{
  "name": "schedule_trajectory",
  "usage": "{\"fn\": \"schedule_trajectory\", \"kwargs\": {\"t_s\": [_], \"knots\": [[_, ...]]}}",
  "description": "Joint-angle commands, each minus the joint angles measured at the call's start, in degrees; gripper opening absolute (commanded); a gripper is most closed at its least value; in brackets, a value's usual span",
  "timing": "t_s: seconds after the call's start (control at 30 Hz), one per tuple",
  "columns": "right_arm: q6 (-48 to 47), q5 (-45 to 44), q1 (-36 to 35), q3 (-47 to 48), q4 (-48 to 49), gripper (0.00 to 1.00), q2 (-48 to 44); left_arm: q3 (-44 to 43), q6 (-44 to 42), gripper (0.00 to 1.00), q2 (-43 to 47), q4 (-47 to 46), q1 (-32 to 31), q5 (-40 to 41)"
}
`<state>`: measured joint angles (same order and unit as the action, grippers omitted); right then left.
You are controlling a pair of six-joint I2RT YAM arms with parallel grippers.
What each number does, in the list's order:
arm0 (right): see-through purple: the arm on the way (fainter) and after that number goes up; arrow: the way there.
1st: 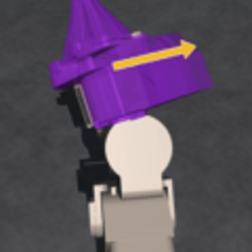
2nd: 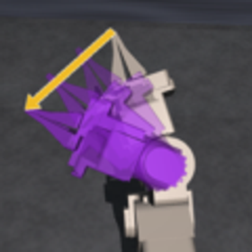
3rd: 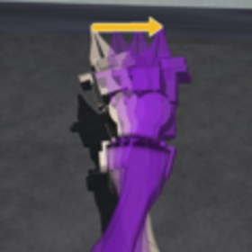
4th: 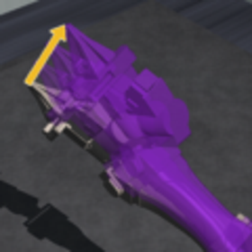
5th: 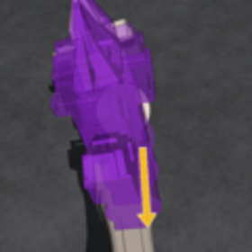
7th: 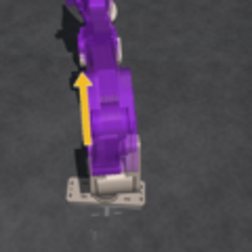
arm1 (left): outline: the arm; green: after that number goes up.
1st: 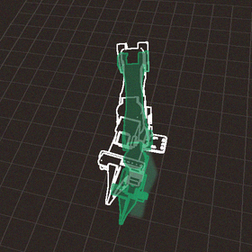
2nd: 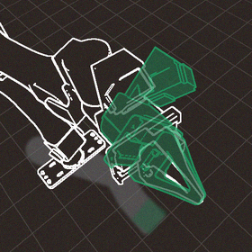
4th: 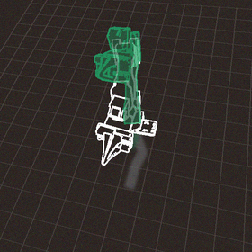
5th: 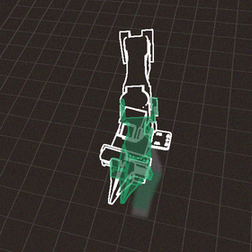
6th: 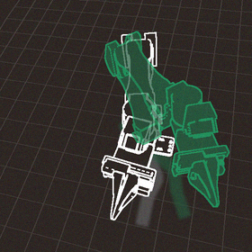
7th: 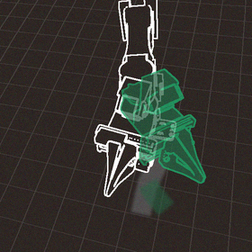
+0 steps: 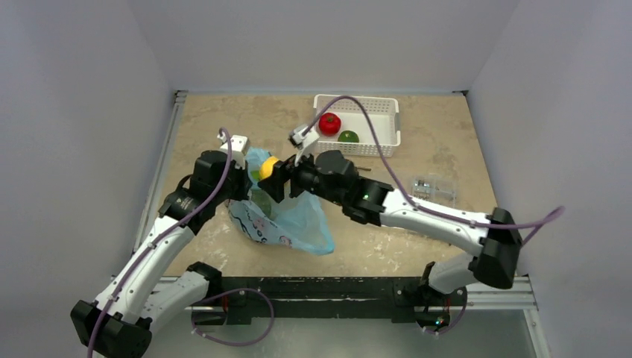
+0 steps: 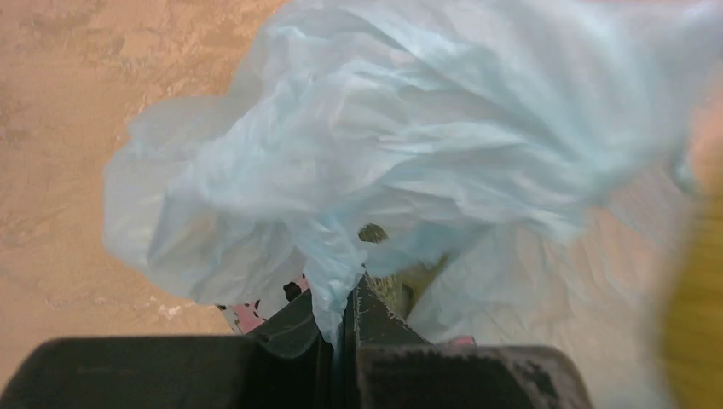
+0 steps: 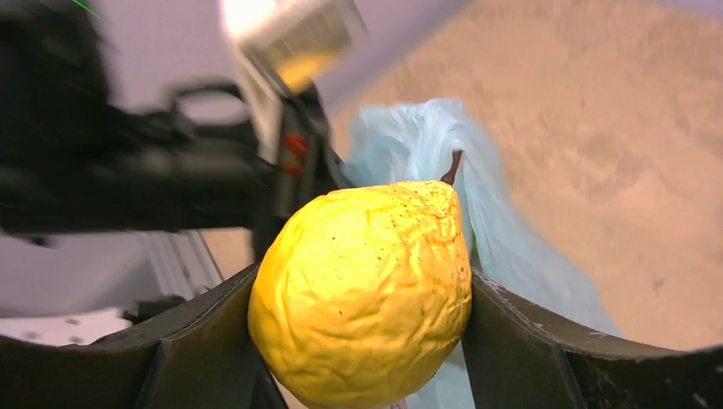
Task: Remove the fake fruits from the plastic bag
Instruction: Take out the fake fruit from the plastic bag, then place the fake fruit in the bin.
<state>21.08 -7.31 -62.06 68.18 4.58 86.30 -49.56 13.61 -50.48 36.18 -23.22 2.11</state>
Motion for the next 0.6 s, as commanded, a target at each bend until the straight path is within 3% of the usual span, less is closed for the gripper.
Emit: {"fn": "schedule_trajectory", "kwargs": {"t_s": [0.0,0.17,0.33,0.57], "knots": [[2.15,3.40,4.95,3.80,-3.90,0.00,-6.38,0.21,-4.30,0.00,-2.76,-9.52,0.55,-1.86],[3.12,-7.04,19.03,8.31,-5.39,0.00,-1.71,2.13,-5.43,0.00,0.59,-10.97,0.54,-5.29],[2.12,-5.05,31.26,16.41,-6.32,0.00,11.55,2.98,-4.62,0.00,5.58,-5.94,0.55,-2.34],[-4.83,-11.26,36.45,31.20,-12.11,0.11,31.40,2.15,-3.64,0.00,3.88,1.70,0.46,-2.66]]}}
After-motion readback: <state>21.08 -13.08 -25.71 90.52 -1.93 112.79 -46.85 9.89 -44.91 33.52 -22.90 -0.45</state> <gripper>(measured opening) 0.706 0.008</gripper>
